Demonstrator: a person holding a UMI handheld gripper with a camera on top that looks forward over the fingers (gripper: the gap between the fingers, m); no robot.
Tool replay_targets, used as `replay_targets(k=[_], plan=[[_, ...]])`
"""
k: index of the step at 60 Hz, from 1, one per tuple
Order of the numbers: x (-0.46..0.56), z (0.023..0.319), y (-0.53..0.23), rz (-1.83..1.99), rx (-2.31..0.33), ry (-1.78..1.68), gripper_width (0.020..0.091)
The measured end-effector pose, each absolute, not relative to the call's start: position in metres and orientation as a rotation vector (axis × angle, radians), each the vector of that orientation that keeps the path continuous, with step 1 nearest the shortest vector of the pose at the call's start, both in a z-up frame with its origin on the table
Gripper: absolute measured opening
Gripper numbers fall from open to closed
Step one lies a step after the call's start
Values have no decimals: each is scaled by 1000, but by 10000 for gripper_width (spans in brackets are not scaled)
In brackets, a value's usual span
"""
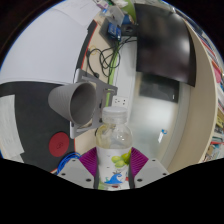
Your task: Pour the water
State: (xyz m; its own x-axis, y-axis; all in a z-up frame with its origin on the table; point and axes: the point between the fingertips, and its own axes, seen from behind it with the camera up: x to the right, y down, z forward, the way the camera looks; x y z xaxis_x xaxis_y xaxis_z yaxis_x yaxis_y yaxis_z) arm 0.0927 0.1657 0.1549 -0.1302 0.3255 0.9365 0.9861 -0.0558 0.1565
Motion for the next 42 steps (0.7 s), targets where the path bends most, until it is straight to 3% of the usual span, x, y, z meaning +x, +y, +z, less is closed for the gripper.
replay_targets(k=[22,33,42], plan=[[91,141,179,-1445,-1242,-1815,404],[97,137,172,-1364,-1341,-1757,404],[97,147,154,-960,-1696,-1363,406]])
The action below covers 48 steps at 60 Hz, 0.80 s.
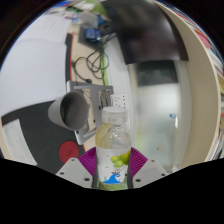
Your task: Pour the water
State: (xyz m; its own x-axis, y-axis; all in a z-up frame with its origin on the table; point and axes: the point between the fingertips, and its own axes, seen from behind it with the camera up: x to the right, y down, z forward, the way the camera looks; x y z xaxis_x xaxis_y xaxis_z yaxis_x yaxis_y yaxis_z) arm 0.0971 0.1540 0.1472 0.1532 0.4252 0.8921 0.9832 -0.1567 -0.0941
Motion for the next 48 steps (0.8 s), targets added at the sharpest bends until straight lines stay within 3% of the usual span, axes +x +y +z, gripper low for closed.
replay_targets(k=[13,23,38,48], plan=[[97,160,144,-263,-2015,-640,405],[111,138,148,123,-2032,-215,405],[126,93,165,206,-1963,-84,404],[119,79,170,175,-1919,-114,404]])
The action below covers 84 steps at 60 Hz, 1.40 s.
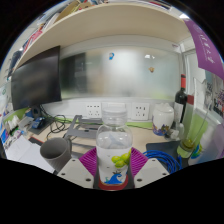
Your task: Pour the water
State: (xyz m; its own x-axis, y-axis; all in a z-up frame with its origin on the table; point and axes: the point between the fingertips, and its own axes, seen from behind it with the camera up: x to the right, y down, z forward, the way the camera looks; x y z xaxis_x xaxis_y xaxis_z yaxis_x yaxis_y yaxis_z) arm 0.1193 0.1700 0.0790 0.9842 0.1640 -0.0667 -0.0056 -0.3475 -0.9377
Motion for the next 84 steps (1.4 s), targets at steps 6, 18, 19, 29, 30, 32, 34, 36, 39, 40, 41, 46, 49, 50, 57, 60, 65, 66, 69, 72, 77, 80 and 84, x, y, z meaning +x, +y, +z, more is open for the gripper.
replay_targets(k=[6,18,19,29,30,32,34,36,39,40,41,46,49,50,57,60,65,66,69,72,77,80,84], plan=[[116,70,170,169,-1902,-125,404],[117,70,164,138,-1874,-93,488],[117,70,164,135,-1876,-93,500],[122,54,145,94,-1966,-101,829],[124,53,141,79,-1971,-104,874],[128,52,133,53,-1984,-105,847],[134,51,121,28,-2000,-90,837],[138,53,108,8,-2013,-62,849],[138,57,86,10,-2027,-31,858],[137,59,79,15,-2034,-21,856],[135,61,72,20,-2041,-11,855],[126,81,42,46,-2059,41,856],[117,96,28,56,-2066,50,856],[113,101,23,55,-2067,50,856],[98,145,5,35,-2035,40,859],[89,164,1,37,-2017,39,859],[80,191,-3,47,-1988,40,860],[78,195,-4,49,-1983,42,861],[76,206,-6,50,-1969,51,861],[73,215,-7,45,-1954,48,860],[67,221,-9,74,-1949,56,859],[66,219,-10,77,-1954,58,855],[65,214,-12,78,-1968,55,856]])
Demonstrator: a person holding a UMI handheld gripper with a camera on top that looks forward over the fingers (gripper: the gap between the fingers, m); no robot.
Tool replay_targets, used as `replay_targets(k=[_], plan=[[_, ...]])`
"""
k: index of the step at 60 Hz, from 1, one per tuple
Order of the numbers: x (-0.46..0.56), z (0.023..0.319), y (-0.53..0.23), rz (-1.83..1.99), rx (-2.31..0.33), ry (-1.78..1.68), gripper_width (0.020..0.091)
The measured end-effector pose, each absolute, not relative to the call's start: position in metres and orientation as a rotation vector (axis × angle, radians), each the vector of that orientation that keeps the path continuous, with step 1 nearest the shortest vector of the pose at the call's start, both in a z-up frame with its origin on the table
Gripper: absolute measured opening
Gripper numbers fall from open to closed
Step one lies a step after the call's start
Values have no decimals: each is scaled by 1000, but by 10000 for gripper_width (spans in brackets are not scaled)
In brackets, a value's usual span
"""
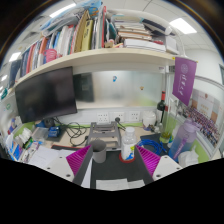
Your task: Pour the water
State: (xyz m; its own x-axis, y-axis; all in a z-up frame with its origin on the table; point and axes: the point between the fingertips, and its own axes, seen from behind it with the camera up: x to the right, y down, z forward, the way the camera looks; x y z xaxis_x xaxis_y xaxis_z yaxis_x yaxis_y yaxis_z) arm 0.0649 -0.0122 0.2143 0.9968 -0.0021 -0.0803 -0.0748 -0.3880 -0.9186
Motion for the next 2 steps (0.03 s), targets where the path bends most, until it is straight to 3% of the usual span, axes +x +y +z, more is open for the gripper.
replay_targets(k=[2], plan=[[64,213,-12,81,-1969,54,855]])
